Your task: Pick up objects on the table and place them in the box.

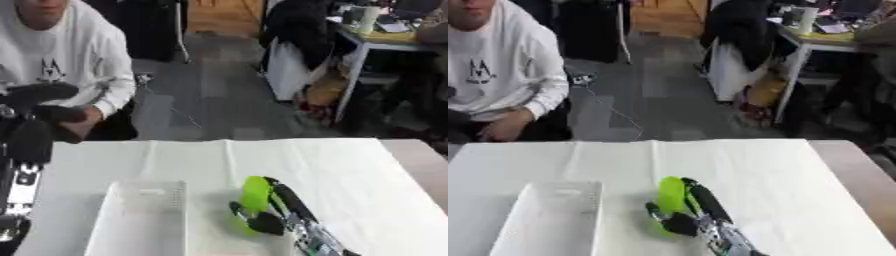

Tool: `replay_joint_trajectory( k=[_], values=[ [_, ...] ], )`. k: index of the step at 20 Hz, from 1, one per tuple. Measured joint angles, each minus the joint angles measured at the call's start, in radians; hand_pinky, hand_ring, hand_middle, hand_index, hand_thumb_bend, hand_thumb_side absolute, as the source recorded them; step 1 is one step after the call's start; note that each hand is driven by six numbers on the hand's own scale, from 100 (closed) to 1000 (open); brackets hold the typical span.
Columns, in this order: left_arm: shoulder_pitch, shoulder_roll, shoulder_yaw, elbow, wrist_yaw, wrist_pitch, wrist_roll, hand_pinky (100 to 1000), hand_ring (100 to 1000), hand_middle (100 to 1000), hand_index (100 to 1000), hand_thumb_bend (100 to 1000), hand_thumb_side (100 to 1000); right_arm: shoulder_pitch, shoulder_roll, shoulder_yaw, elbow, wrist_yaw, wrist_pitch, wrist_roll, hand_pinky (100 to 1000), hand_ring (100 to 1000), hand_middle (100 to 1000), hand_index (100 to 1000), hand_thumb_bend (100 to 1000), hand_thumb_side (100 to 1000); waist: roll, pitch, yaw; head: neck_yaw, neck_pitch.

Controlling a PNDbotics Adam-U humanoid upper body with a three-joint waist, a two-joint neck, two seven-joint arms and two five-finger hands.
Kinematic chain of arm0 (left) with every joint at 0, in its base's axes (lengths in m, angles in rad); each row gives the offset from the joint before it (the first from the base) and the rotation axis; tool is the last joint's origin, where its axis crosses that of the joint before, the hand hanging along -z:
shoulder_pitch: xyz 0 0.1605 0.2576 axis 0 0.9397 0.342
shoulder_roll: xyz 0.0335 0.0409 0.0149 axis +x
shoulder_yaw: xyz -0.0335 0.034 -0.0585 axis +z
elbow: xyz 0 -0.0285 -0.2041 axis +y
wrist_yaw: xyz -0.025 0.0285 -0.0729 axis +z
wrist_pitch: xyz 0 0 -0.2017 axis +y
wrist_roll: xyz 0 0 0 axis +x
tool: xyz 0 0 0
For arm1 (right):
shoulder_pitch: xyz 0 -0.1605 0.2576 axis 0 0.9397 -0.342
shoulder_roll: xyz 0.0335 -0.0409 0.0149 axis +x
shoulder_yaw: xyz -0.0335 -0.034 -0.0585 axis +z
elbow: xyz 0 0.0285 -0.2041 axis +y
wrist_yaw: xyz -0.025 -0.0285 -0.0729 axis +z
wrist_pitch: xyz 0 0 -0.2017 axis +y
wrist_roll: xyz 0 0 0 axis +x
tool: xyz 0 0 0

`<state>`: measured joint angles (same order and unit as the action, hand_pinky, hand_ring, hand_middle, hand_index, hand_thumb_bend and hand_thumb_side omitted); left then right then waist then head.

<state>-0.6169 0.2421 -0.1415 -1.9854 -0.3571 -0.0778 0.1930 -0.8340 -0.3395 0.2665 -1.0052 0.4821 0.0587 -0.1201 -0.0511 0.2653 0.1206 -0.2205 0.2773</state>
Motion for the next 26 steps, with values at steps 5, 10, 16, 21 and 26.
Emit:
replay_joint_trajectory(
  k=[5,10,16,21,26],
  values=[
    [-0.001,0.000,0.000,0.000,0.001,0.000,-0.001,523,616,738,825,185,909,0.011,0.007,-0.004,0.007,-0.049,-0.045,-0.126,100,100,171,307,100,761,0.000,0.001,0.000,0.000,0.000],
    [-0.001,0.000,0.000,0.000,0.001,-0.002,0.000,522,621,737,822,186,906,0.036,0.022,0.010,-0.010,-0.072,-0.090,-0.234,100,100,100,262,100,821,0.000,0.004,-0.001,0.001,0.000],
    [0.000,0.001,0.000,0.000,0.001,-0.005,0.004,521,621,736,818,187,905,0.092,0.024,0.021,-0.154,-0.103,-0.088,-0.264,100,100,100,254,100,802,-0.001,0.004,-0.012,0.013,0.001],
    [0.006,0.003,0.000,0.000,0.001,-0.005,0.008,520,621,736,816,185,906,0.126,0.023,0.019,-0.318,-0.156,-0.059,-0.264,100,100,100,252,100,797,0.000,0.003,-0.024,0.029,0.004],
    [0.014,0.012,0.007,0.000,-0.001,-0.003,0.013,521,622,737,817,186,908,0.133,-0.001,0.019,-0.482,-0.205,-0.037,-0.248,100,100,100,248,100,793,-0.001,-0.001,-0.033,0.070,0.039]
  ],
)
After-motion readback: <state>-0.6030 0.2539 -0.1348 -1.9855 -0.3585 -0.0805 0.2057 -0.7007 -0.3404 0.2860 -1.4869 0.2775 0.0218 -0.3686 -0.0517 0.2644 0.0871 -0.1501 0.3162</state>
